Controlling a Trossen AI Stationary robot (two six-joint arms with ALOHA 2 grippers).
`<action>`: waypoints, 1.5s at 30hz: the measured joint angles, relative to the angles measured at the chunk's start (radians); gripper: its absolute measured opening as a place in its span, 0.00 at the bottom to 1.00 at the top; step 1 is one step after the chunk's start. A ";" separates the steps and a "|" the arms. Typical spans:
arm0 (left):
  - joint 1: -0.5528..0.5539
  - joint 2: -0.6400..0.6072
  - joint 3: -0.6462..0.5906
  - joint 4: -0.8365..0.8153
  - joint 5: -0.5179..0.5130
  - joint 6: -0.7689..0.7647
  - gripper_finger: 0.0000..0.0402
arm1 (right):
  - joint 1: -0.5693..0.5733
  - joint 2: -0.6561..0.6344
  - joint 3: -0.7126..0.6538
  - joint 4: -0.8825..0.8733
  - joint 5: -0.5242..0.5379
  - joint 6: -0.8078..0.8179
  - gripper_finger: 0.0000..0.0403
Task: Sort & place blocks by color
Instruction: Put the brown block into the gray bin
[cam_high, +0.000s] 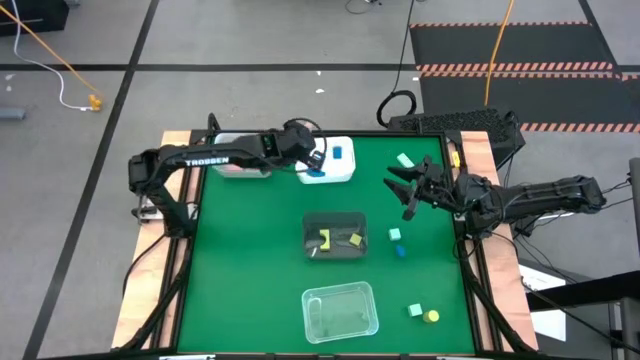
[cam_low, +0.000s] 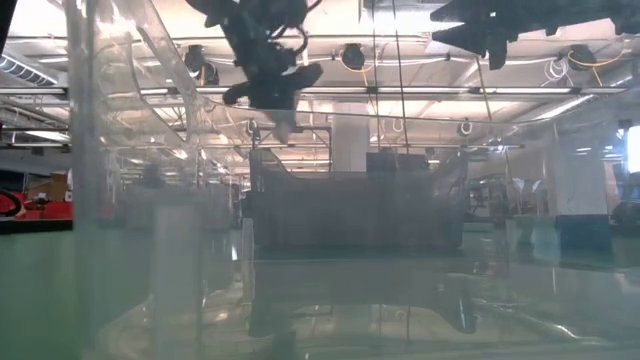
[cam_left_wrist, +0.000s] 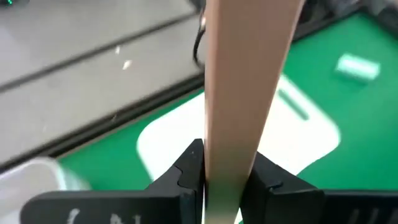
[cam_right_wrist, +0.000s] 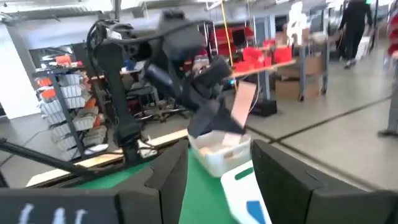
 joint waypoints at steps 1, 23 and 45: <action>0.014 -0.001 0.000 -0.037 0.014 -0.001 0.14 | -0.005 0.000 0.000 0.012 0.000 -0.020 0.42; 0.403 -0.003 0.000 -0.484 0.284 0.236 0.14 | -0.443 0.256 0.000 -0.090 -0.114 0.276 0.42; 0.508 -0.002 -0.249 -0.384 0.255 0.246 0.26 | -0.767 0.445 0.000 -0.281 -0.275 0.277 0.47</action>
